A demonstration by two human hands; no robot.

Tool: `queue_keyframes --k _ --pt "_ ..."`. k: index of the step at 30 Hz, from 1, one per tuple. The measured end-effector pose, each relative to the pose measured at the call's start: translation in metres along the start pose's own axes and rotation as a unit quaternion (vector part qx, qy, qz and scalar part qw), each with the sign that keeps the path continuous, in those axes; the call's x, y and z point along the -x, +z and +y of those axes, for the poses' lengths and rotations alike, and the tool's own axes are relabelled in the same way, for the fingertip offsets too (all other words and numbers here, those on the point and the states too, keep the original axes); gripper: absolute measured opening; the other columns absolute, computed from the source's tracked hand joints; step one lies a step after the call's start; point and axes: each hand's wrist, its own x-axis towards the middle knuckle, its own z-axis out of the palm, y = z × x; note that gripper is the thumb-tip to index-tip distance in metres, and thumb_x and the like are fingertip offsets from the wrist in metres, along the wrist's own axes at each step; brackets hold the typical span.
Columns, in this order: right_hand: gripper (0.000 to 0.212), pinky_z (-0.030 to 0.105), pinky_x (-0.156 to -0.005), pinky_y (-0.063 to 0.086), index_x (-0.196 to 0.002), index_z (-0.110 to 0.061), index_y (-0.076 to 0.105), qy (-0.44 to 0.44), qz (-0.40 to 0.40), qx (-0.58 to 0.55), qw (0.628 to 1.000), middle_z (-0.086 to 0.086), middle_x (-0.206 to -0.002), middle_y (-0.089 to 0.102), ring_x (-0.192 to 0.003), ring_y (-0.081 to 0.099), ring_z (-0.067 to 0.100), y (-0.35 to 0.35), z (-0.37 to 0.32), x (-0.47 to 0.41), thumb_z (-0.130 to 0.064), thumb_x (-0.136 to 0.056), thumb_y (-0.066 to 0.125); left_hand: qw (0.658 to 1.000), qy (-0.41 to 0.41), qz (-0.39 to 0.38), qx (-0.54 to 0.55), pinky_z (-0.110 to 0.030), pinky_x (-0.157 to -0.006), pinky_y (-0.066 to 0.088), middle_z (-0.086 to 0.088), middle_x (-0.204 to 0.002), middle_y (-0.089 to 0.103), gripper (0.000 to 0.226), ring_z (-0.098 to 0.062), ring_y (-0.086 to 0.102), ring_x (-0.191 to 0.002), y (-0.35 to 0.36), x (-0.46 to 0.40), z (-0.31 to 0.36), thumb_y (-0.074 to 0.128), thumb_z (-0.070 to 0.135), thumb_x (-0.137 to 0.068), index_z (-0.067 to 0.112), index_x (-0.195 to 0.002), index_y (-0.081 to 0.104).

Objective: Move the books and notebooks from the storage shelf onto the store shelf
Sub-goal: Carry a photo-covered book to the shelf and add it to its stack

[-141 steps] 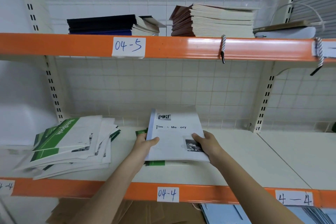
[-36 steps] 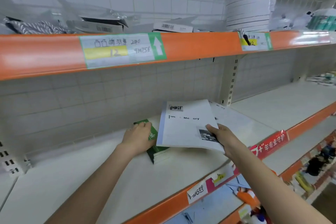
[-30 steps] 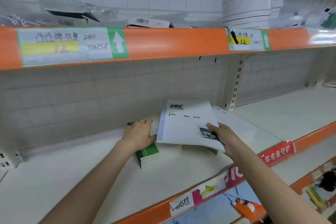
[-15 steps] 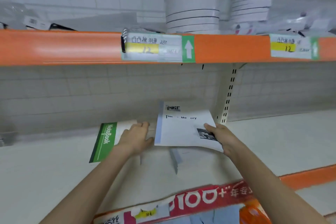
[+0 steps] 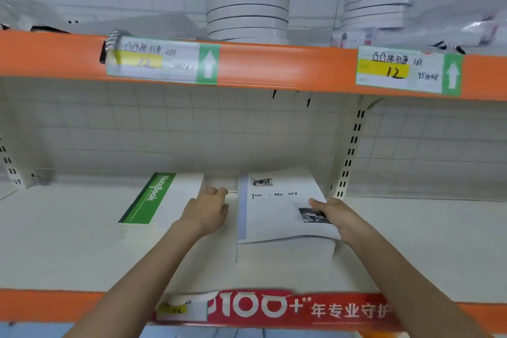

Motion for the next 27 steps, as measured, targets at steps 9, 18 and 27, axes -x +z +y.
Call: queue_keyframes --k 9,18,27 --pt "0.038 0.03 -0.076 0.036 -0.109 -0.009 0.053 0.02 -0.023 0.08 0.996 0.009 -0.103 0.059 -0.092 0.052 0.025 0.006 0.004 -0.032 -0.042 -0.09 0.059 1.0 -0.01 -0.006 -0.001 -0.037 -0.093 0.041 -0.008 -0.136 0.045 0.036 -0.028 0.046 -0.123 0.008 0.0 0.012 0.031 0.024 -0.101 0.012 -0.132 0.046" --pt "0.034 0.026 -0.056 0.032 -0.073 -0.019 0.042 -0.034 -0.01 0.159 0.987 0.0 -0.075 0.048 -0.067 0.046 0.014 0.003 0.0 -0.036 -0.044 -0.086 0.061 1.0 -0.009 -0.027 0.009 -0.042 -0.091 0.045 -0.008 -0.112 0.053 0.039 -0.028 0.053 -0.107 0.019 -0.008 0.015 0.028 0.032 -0.101 0.008 -0.102 0.058" --pt "0.026 0.026 -0.055 0.032 -0.074 -0.011 0.051 -0.125 0.097 0.365 0.917 0.009 -0.084 0.05 -0.076 0.051 0.022 0.002 -0.001 -0.025 -0.03 -0.092 0.053 1.0 -0.02 0.005 -0.007 -0.038 -0.093 0.043 -0.01 -0.127 0.05 0.037 -0.028 0.047 -0.119 0.018 -0.015 0.026 0.032 0.032 -0.1 0.007 -0.121 0.05"
